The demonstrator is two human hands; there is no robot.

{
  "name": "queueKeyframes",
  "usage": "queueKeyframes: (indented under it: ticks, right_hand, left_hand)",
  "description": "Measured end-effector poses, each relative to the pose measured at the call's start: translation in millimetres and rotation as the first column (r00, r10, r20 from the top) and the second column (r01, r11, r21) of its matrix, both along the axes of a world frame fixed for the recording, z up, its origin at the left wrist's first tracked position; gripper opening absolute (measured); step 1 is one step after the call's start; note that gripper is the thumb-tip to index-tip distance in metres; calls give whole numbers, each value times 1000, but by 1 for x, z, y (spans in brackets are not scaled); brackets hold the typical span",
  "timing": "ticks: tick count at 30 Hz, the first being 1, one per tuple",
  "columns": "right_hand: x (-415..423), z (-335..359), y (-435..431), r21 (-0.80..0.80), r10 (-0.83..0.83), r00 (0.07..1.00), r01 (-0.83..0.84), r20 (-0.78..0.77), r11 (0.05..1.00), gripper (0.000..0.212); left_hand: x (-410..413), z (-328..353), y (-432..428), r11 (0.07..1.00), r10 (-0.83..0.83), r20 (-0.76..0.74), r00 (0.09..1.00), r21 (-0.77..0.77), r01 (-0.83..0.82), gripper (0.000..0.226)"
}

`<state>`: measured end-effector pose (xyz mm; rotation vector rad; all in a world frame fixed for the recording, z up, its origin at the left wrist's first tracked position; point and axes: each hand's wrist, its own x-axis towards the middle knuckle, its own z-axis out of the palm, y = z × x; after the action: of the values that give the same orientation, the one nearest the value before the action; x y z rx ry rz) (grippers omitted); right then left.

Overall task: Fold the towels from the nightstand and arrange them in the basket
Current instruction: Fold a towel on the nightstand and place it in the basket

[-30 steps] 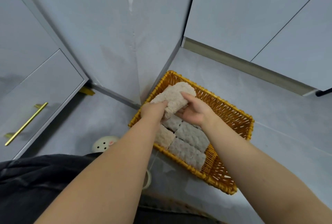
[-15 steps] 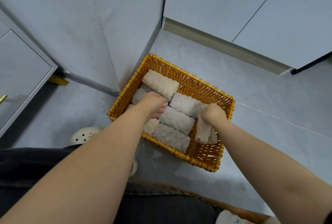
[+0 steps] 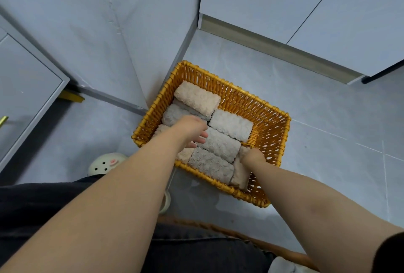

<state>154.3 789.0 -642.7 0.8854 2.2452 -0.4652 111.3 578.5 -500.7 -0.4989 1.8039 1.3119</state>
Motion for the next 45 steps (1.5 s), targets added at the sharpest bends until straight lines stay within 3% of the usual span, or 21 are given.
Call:
queueKeyframes:
  ticks: [3,7,11,13,17,20,22,29,35,37,41,45]
  right_hand:
    - [2,1,-4,175,138,988,-124,-69,977,41]
    - [-1,10,-12,396,439,884,-349,-161,849,41]
    - [-28,33,-42,306,508,791,-417,-342,856,41]
    - [-44,51,-68,272,558,687,-489,-465,829,39]
    - [-62,90,-131,246,588,470,-604,-658,758,33]
    - [-66,114,-172,241,554,307,-667,-774,705,26]
    - [-68,132,-200,228,530,248,-700,-811,677,29]
    - [-84,211,-292,201,459,161,-739,-874,643,38]
    - [-89,293,-381,210,379,33,-786,-925,582,40]
    - [-86,315,-410,223,352,-18,-803,-936,552,40]
    - [-76,343,-466,215,323,-56,-850,-945,481,41]
    - [-67,344,-517,140,335,31,-869,-942,474,44]
  left_hand:
    - [0,0,-1,1000,-10,-4,1000,-4,10,31]
    - [-2,1,-4,1000,8,-3,1000,-9,-8,32]
    - [-5,8,-15,997,82,-5,997,-13,-82,24]
    - [-9,8,-27,990,134,-20,991,-29,-135,15]
    - [-18,20,-72,968,207,-135,969,-114,-223,21]
    - [-21,42,-108,954,176,-255,951,-196,-229,24]
    - [-21,63,-133,938,158,-319,934,-247,-243,20]
    - [-12,128,-226,793,219,-617,756,-339,-507,24]
    - [27,199,-316,645,167,-857,487,-279,-712,22]
    - [43,217,-344,587,149,-888,434,-274,-762,25]
    - [76,224,-400,482,155,-893,423,-305,-821,32]
    - [103,201,-442,429,218,-862,457,-336,-838,39]
